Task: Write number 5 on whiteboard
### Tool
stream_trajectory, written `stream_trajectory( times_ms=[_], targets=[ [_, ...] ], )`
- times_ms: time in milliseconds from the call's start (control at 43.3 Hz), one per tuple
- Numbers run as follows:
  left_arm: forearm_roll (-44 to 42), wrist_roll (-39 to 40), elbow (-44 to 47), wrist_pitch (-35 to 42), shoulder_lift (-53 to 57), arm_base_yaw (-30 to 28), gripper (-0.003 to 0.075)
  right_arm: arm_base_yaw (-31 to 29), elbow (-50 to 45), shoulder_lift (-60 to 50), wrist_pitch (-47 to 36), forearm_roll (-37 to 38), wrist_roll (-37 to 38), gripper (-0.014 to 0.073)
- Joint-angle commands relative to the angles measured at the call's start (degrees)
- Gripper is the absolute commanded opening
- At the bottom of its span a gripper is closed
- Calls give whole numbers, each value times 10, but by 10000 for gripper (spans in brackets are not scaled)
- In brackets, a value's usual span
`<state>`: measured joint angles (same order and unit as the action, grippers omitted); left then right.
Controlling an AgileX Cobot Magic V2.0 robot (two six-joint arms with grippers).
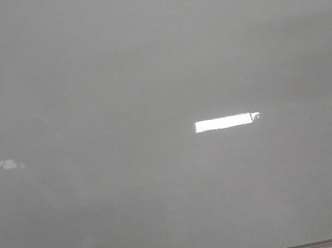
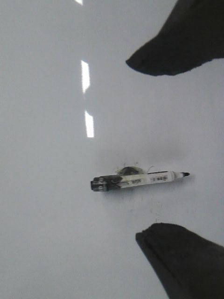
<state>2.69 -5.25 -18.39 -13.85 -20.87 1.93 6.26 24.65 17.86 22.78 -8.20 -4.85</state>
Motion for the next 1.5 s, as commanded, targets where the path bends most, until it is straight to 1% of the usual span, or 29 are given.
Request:
stream_trajectory(
  times_ms=[0, 115, 231, 393, 508, 600, 716, 808, 924, 1016, 1224, 1363, 1478],
  targets=[
    [0, 6, -33, 21, -70, -2, 614, -4, 20, 9, -42, -3, -1, 614],
    [4, 6, -71, 17, -182, -19, 578, -4, 20, 9, -41, -3, -1, 614],
    [4, 6, -115, 23, -288, -58, 553, -4, 20, 9, -41, -3, -1, 614],
    [4, 6, -146, 57, -393, -95, 552, -4, 20, 9, -41, -3, -1, 614],
    [5, 6, -165, 79, -457, -91, 552, -4, 20, 9, -41, -3, -1, 614],
    [5, 6, -173, 111, -497, -75, 552, -4, 20, 9, -41, -3, -1, 614],
    [2, 6, -177, 172, -540, -62, 552, -4, 20, 9, -41, -3, -1, 614],
    [3, 6, -177, 205, -568, -62, 552, -4, 20, 9, -41, -3, -1, 614],
    [3, 6, -177, 239, -598, -62, 525, -4, 20, 9, -41, -3, -1, 614],
    [3, 6, -177, 258, -617, -62, 481, -4, 20, 9, -41, -3, -1, 614],
    [3, 6, -177, 262, -629, -62, 370, -4, 20, 9, -41, -3, -1, 614],
    [3, 6, -177, 253, -629, -62, 228, -4, 20, 9, -41, -3, -1, 614],
    [2, 6, -177, 230, -621, -62, 78, -4, 20, 9, -41, -3, -1, 614]
  ],
)
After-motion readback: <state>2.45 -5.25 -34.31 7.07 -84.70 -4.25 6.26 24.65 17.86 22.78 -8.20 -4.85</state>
